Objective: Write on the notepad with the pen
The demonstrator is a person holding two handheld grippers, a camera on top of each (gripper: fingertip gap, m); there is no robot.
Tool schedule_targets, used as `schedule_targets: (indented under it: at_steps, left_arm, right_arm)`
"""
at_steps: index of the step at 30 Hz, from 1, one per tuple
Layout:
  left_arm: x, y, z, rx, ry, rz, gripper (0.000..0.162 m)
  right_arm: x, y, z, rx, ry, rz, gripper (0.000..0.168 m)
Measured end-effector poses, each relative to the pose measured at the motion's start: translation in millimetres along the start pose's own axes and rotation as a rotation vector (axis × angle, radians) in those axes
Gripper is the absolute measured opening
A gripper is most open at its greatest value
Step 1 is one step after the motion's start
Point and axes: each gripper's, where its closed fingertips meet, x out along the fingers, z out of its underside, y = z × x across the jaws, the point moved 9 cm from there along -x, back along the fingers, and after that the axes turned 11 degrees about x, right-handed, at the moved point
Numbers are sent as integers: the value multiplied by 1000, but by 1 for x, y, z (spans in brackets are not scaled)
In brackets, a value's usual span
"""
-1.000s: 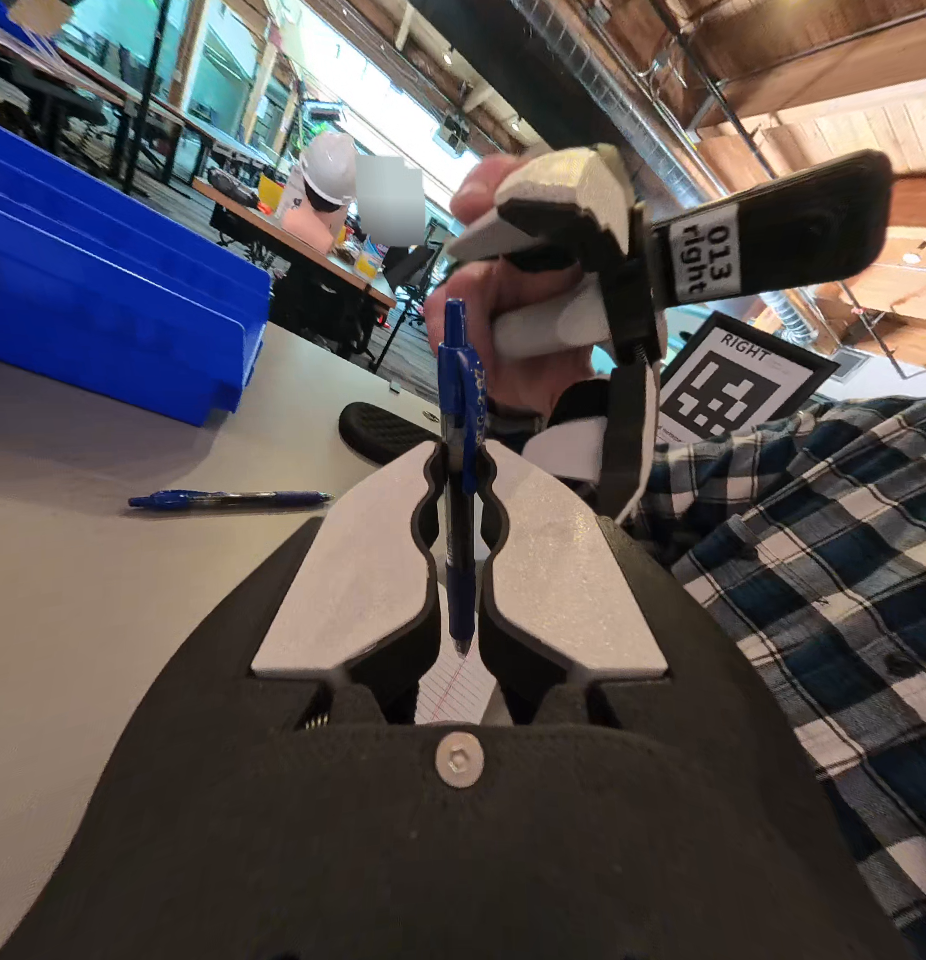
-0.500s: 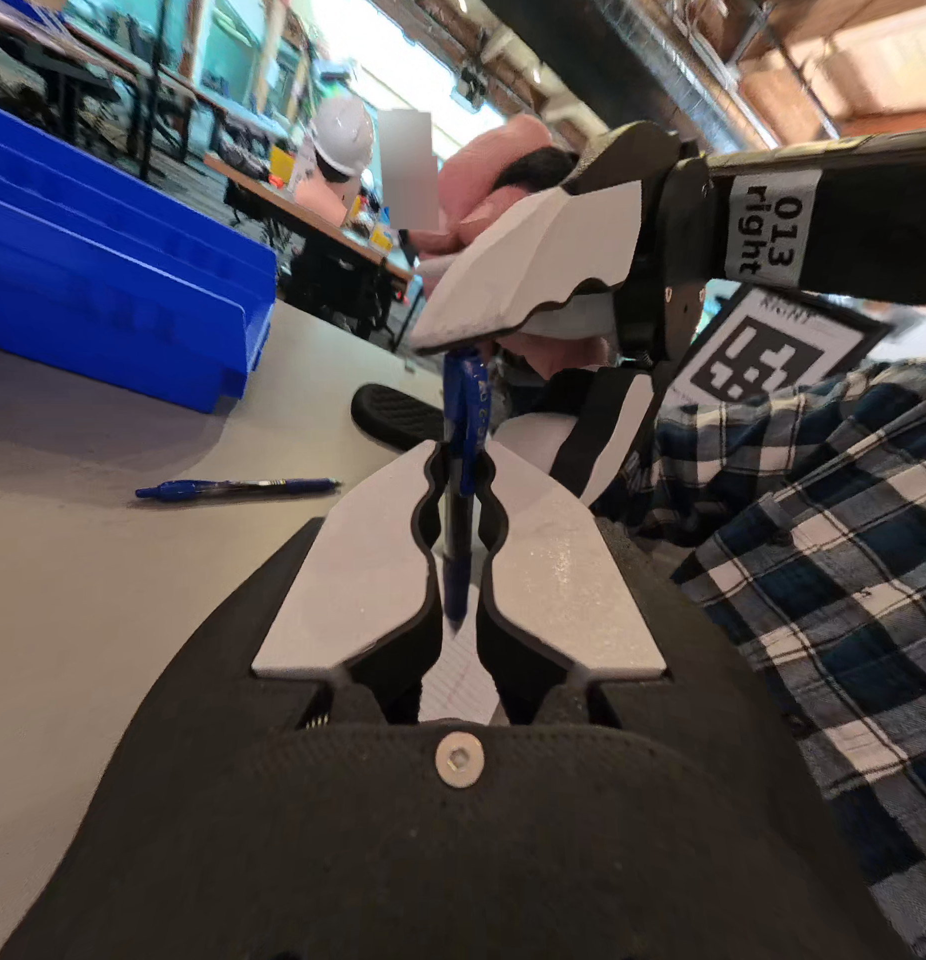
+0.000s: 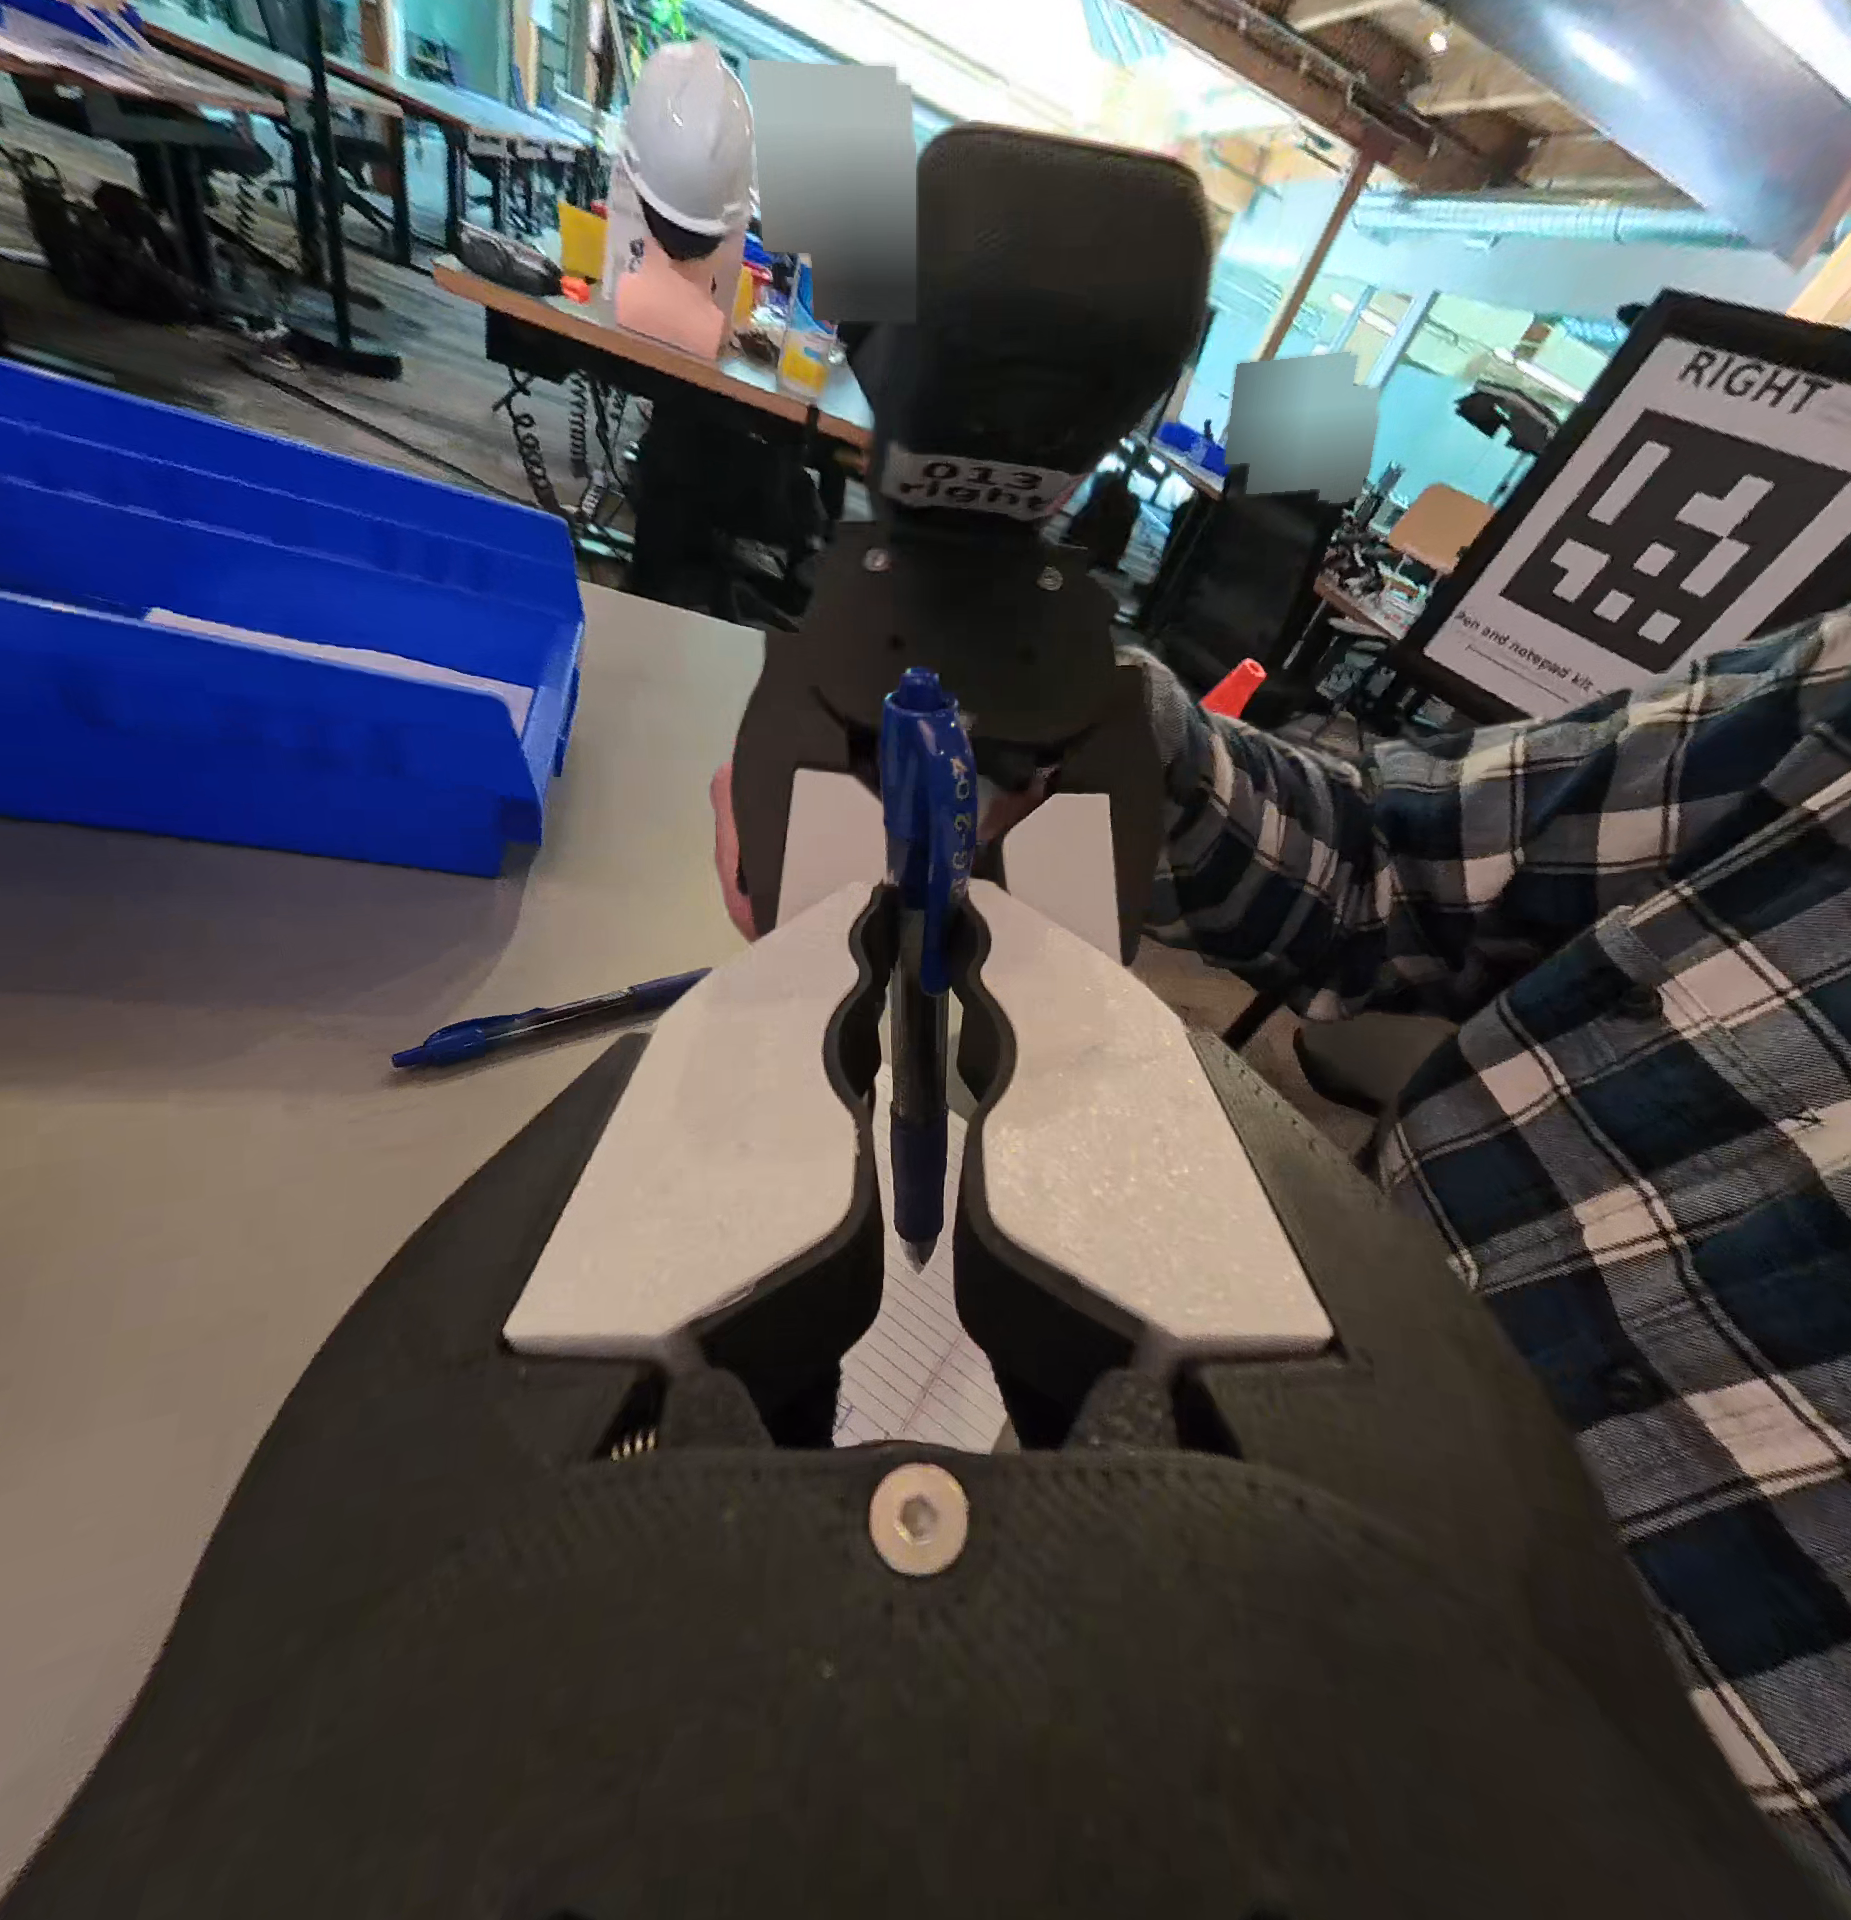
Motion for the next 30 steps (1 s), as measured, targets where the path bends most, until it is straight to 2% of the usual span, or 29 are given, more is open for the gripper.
schedule_targets:
  at_steps: [11, 13, 17, 19, 24, 25, 27, 30]
  left_arm:
    - [10, -3, 1, -27, -33, 76, 10]
    - [11, -3, 2, -32, -44, 84, 10]
    - [13, -3, 2, -36, -69, 102, 10]
    - [14, -3, 2, -30, -76, 98, 10]
    - [17, -1, 0, 8, -89, 75, 10]
    - [16, -1, -1, 7, -85, 82, 13]
    - [9, -1, -8, 18, -53, 58, 43]
    - [-8, 1, -11, 96, -67, -3, 52]
  right_arm:
    - [13, 7, 4, 26, -37, -60, 19]
    - [14, 7, 4, 22, -57, -51, 23]
    - [14, 6, 3, 9, -72, -53, 19]
    - [14, 6, 3, 13, -71, -61, 12]
    - [14, 8, 3, 4, -48, -29, 11]
    - [12, 9, 4, 13, -35, -28, 11]
    - [8, 11, 7, 22, 9, 4, 11]
    - [-1, 9, 17, 29, 127, 22, 11]
